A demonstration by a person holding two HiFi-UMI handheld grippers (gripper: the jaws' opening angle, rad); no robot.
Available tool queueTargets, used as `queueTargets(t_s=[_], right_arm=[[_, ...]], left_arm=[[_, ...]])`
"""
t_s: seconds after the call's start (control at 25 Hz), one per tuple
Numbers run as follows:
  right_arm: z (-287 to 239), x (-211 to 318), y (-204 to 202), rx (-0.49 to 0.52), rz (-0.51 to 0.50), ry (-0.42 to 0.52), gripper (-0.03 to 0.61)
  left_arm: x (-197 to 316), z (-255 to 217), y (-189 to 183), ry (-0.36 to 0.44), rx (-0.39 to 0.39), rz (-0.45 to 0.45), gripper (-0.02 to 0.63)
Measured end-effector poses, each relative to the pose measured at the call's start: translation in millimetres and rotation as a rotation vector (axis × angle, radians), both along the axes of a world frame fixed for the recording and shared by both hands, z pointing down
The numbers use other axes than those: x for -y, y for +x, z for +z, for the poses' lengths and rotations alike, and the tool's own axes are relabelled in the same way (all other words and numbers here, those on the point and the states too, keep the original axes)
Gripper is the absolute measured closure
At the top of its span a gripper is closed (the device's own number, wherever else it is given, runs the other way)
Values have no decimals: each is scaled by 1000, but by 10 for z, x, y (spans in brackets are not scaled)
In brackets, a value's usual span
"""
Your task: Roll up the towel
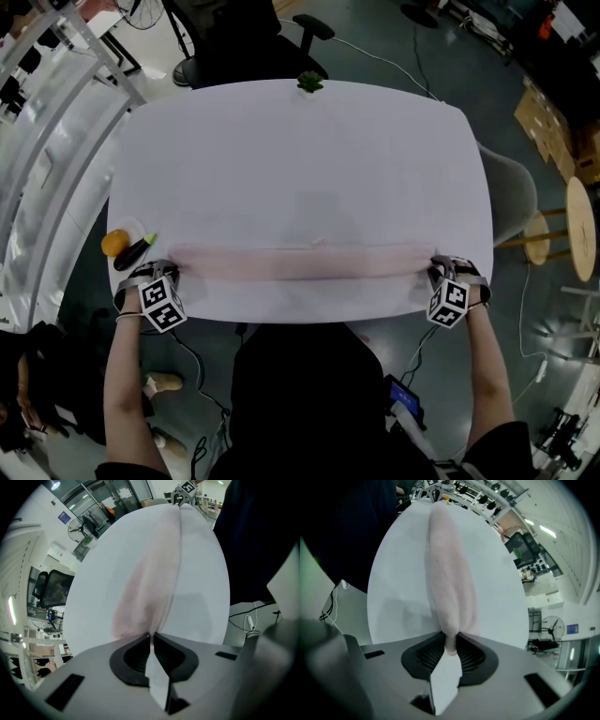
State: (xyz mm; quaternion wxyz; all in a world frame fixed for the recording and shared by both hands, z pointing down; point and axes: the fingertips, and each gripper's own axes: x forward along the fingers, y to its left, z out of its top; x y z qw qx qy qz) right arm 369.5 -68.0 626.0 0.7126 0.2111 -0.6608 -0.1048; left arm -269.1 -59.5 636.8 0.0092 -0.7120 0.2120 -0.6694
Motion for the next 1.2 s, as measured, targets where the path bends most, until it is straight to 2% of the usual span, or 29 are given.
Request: queueTargets(t_s=[0.04,0.08,0.12,0.2,0.24,0.44,0.52,0.72,0.8,1.0,1.2], right_arm=[[-11,15,-5,11,29,8,477],[-32,32,-5,24,67,17,436],[-64,43,7,36,115,23,369],[-156,35,66,70,233,28,158],[-224,26,91,100,293,39,87],[-624,-58,-17,288,491,144,33],[-779,-107,-218,393,538,163,6],[-1101,-244,-875,715,618,203,6],[-1180,-285,-1131,835,635,199,6],[-1460,-161,-1676,1159,651,202,6],[-1942,53,-2193,1420,571,160,6]], left_arm=[[5,-6,8,-7,-10,-15,557],[11,-17,19,-17,-23,-38,500],[7,-33,34,-31,-41,-64,442],[-23,-85,72,-65,-92,-119,281],[-29,-127,83,-66,-122,-144,268],[9,-405,8,23,-286,-261,261],[44,-588,91,60,-411,-315,261],[106,-1065,495,91,-797,-434,252],[162,-1234,687,102,-917,-440,250],[374,-1643,1209,151,-1160,-452,250],[572,-2113,1615,145,-1451,-535,250]])
